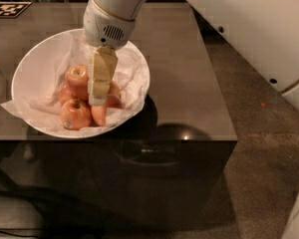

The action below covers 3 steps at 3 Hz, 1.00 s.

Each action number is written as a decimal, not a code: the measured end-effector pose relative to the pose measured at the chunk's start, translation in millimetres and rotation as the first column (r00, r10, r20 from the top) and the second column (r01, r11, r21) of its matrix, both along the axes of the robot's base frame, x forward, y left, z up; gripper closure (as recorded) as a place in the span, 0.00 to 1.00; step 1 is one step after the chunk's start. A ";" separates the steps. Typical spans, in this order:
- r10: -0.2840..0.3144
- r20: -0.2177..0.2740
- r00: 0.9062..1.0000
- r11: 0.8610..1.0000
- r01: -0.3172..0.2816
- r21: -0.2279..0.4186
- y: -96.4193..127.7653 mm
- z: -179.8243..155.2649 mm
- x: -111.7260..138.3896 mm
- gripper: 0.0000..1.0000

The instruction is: Pick apple from white bowl

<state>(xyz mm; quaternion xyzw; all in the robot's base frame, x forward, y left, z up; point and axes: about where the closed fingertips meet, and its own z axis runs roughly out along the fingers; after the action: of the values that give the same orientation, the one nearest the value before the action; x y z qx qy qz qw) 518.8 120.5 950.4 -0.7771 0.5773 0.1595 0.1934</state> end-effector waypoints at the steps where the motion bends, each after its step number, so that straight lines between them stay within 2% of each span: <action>1: 0.001 -0.022 1.000 1.000 -0.001 0.005 3.7 -11.4 5.4 0.00; 3: -0.023 -0.051 0.998 1.000 0.023 0.006 0.6 -33.4 15.5 0.00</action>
Offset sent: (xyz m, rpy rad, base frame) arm 0.0178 -0.0010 -0.0370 0.0040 0.0651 -0.0224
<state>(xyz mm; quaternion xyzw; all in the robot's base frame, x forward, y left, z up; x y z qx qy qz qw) 534.2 121.1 917.0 -0.7654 0.5905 0.1790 0.1829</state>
